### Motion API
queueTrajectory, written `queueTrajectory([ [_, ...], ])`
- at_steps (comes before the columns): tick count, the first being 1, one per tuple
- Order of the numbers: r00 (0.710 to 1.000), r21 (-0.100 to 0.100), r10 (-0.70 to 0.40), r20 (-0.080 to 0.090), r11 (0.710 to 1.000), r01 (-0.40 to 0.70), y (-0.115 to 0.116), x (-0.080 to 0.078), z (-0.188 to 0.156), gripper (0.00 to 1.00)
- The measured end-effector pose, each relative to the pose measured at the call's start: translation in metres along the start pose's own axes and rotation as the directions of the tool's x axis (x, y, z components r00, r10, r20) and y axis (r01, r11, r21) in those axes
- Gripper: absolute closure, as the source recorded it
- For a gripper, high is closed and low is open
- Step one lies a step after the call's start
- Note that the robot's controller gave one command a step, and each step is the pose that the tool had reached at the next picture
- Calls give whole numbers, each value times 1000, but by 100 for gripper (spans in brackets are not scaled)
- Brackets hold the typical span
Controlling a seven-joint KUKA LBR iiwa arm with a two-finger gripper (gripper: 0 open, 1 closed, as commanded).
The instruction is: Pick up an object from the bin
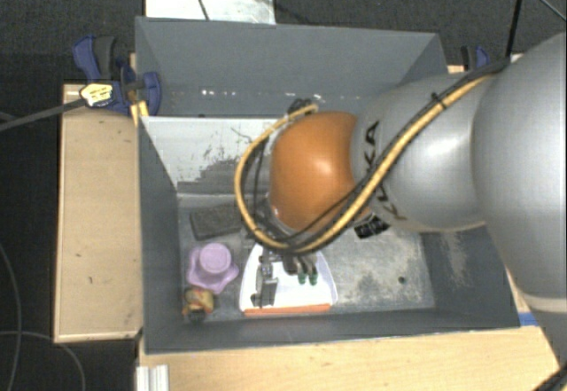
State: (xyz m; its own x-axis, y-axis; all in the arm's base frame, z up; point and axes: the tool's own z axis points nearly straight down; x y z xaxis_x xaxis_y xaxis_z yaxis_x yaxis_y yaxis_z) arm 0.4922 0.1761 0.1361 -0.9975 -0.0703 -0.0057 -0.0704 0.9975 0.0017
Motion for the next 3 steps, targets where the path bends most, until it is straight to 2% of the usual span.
queueTrajectory([
  [1, 999, 1, -48, -5, 999, 48, -14, -25, 29, 0],
  [2, 996, 1, -92, -1, 996, 92, -27, -24, 42, 0],
  [3, 992, 0, -124, -4, 992, 124, -33, -34, 49, 0],
])
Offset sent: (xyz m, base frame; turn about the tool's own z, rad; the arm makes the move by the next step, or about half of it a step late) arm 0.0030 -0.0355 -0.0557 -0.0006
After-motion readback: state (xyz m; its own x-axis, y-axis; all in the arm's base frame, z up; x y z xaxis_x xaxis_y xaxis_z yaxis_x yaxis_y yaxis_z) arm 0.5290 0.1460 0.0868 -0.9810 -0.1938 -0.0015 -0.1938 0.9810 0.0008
